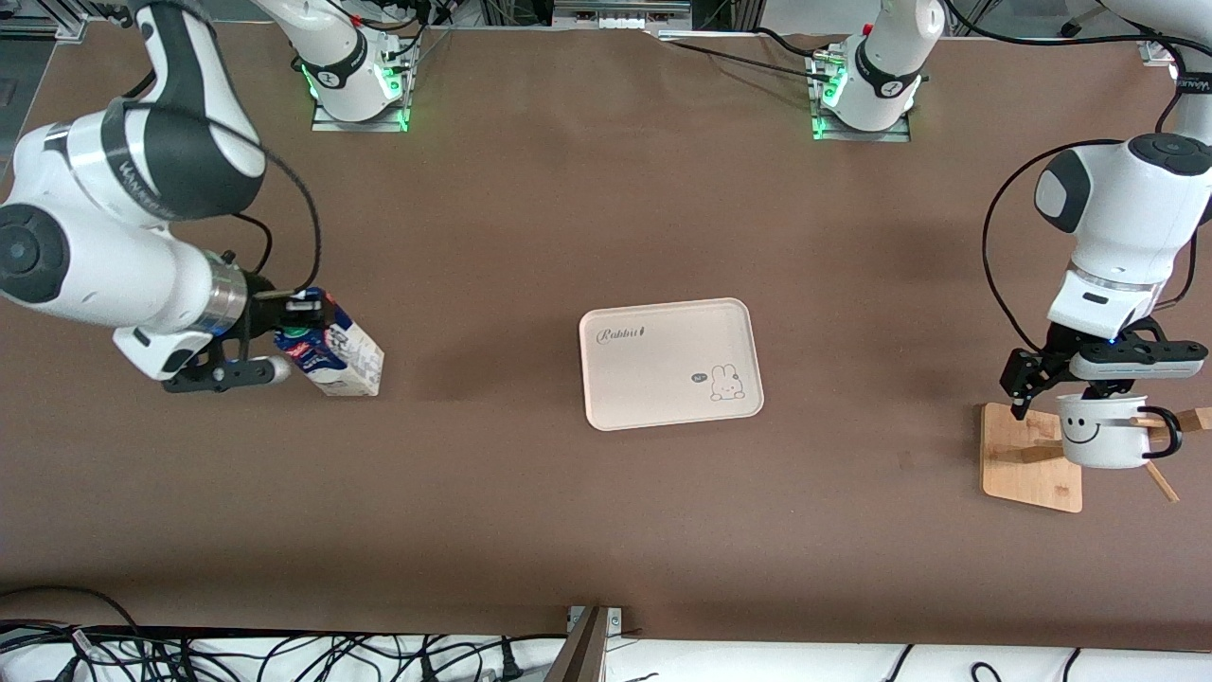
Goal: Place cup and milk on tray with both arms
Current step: 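Carry the carton toward the tray while the left gripper grasps the mug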
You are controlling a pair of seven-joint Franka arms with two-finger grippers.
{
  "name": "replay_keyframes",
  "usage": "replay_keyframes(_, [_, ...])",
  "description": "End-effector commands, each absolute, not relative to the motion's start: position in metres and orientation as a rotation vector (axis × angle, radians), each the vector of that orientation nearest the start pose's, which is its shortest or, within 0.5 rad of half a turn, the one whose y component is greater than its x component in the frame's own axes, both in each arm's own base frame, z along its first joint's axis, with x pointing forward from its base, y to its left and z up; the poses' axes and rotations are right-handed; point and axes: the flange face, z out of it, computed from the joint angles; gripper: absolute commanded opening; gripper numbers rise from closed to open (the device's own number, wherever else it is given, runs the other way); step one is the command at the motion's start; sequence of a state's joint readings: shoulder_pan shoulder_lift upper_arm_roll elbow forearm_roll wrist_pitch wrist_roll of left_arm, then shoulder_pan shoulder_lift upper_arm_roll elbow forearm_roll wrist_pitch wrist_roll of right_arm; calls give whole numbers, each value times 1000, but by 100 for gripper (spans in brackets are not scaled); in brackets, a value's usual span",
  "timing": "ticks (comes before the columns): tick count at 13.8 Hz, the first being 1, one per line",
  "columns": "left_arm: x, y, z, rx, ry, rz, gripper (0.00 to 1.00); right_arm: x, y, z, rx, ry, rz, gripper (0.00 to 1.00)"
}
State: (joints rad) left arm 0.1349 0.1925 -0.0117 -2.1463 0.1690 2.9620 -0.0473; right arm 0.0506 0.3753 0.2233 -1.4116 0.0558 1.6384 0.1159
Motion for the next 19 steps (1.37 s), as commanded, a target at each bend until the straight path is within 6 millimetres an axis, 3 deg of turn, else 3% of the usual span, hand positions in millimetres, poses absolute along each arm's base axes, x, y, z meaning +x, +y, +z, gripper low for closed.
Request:
replay_keyframes(1, [608, 73, 386, -2864, 25, -937, 88, 618, 229, 530, -2986, -390, 178, 36])
replay_keyframes(4, [607, 85, 388, -2837, 47, -951, 84, 607, 282, 535, -2944, -560, 128, 36])
replay_keyframes(6, [607, 85, 387, -2838, 51, -946, 60, 594, 324, 533, -2926, -602, 87, 36])
replay_keyframes(7, [607, 86, 388, -2834, 57, -947, 49, 592, 338, 528, -2930, -518, 73, 36])
replay_keyframes(8, [607, 86, 388, -2834, 60, -946, 40, 594, 345, 523, -2934, -416, 59, 36])
replay_keyframes(11, [607, 86, 390, -2831, 62, -950, 20, 595, 372, 507, -2909, -340, 27, 36])
replay_keyframes(15, [610, 83, 395, -2822, 87, -962, 3, 589, 393, 487, -2835, -57, 180, 36])
replay_keyframes(19, [611, 73, 399, -2822, 108, -977, 0, 570, 410, 462, -2853, -149, 378, 36])
